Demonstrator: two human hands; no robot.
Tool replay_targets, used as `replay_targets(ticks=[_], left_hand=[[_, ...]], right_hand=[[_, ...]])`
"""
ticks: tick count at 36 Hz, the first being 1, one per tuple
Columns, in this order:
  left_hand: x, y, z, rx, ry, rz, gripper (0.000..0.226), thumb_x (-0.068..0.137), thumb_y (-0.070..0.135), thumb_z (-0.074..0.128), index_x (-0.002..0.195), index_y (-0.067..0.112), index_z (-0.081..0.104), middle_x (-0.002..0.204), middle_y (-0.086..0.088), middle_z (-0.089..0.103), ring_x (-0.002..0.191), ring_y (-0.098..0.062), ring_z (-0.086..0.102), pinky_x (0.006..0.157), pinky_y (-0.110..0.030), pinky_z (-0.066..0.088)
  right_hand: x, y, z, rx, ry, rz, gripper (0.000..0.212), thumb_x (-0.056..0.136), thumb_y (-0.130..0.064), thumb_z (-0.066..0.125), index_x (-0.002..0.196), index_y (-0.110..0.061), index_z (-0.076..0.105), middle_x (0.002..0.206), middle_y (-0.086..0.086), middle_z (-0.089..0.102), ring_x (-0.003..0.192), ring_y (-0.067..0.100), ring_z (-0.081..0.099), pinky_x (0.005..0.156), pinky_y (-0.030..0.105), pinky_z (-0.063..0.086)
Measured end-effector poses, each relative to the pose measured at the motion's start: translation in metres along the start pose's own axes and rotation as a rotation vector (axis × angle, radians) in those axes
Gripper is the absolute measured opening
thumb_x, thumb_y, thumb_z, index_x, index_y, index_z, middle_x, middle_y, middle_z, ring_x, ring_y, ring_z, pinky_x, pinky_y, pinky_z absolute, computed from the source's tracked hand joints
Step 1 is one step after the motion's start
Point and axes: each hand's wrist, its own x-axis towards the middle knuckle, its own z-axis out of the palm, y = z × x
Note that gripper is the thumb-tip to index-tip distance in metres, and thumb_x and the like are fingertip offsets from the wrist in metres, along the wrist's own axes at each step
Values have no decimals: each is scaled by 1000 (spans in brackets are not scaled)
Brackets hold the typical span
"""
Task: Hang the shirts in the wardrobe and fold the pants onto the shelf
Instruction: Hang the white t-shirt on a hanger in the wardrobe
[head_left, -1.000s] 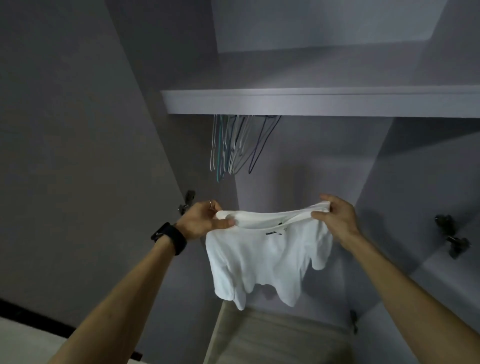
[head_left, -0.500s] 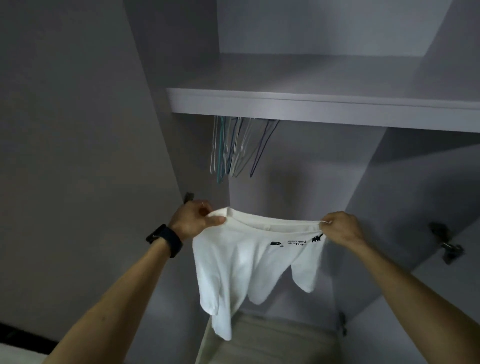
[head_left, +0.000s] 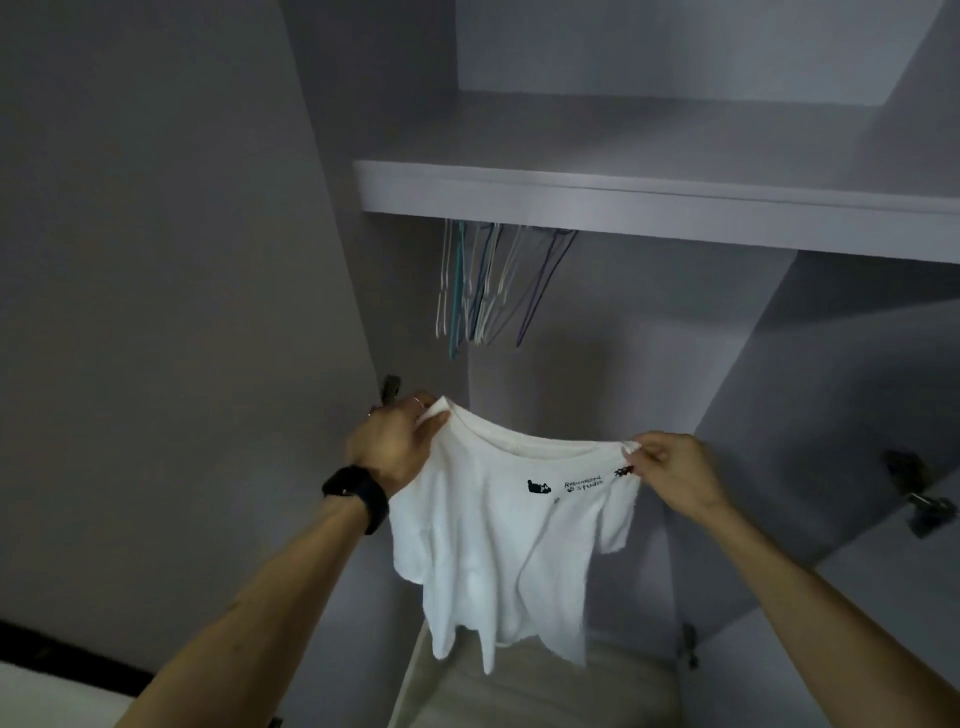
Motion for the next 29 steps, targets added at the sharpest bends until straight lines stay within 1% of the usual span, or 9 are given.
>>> replay_targets(ticks=[2, 4, 7, 11, 15, 18, 22, 26, 29], left_hand=[[-8, 1, -4, 124, 19, 16, 38, 104, 52, 33, 130, 30, 51, 141, -5, 58, 114, -38, 62, 86, -46, 54], [-13, 2, -9, 240, 32, 44, 38, 105, 50, 28, 134, 31, 44, 148, -2, 51, 111, -40, 62, 82, -46, 55], [-11, 4, -22, 406, 143, 103, 32, 106, 42, 36, 131, 29, 50, 127, -3, 59, 96, -37, 65, 74, -43, 51], [9, 7, -50, 666, 340, 220, 17, 91, 24, 69, 107, 20, 73, 104, -9, 66, 101, -35, 63, 91, -50, 46], [29, 9, -73, 815, 352, 192, 26, 82, 13, 78, 108, 18, 75, 134, -17, 62, 137, -41, 46, 119, -60, 12], [34, 4, -82, 896, 334, 112, 25, 84, 13, 71, 109, 18, 74, 146, -20, 51, 146, -41, 33, 121, -53, -11], [37, -17, -72, 1111, 367, 129, 27, 93, 18, 58, 117, 21, 70, 159, -20, 30, 150, -41, 20, 120, -56, -12], [45, -37, -67, 1297, 439, 224, 19, 99, 21, 56, 107, 27, 72, 158, -22, 28, 147, -44, 26, 121, -63, 9], [50, -45, -62, 1360, 562, 260, 34, 105, 20, 35, 115, 27, 67, 160, -24, 21, 148, -47, 19, 121, -63, 13]], right_hand=[[0, -5, 5, -151, 172, -70, 30, 92, -32, 70, 67, -18, 62, 77, -1, 65, 82, 20, 62, 72, 30, 42], [2, -16, 7, -131, 225, -113, 36, 94, -32, 67, 65, -22, 49, 80, 2, 56, 84, 22, 56, 72, 29, 38], [12, -37, 13, -168, 92, -135, 34, 100, -39, 56, 75, -21, 43, 76, 1, 57, 78, 33, 55, 69, 36, 45], [30, -67, 19, -350, -88, -122, 35, 101, -50, 46, 81, -21, 41, 80, 0, 64, 81, 34, 59, 70, 38, 51], [65, -92, 24, -316, -266, -125, 22, 94, -51, 56, 94, -30, 57, 97, -14, 69, 97, 19, 65, 85, 35, 54], [92, -107, 34, -183, -256, -116, 41, 92, -59, 60, 118, -28, 59, 118, -8, 67, 111, 18, 64, 94, 32, 50], [136, -126, 48, -17, -176, -13, 72, 93, -65, 54, 145, -16, 41, 139, 3, 58, 123, 24, 57, 95, 27, 44], [176, -141, 72, 35, -95, 31, 81, 96, -63, 50, 154, -12, 26, 123, 4, 59, 113, 27, 56, 94, 29, 44], [193, -150, 93, -12, -35, 46, 85, 99, -61, 46, 157, -7, 15, 147, 15, 49, 127, 35, 54, 102, 36, 47]])
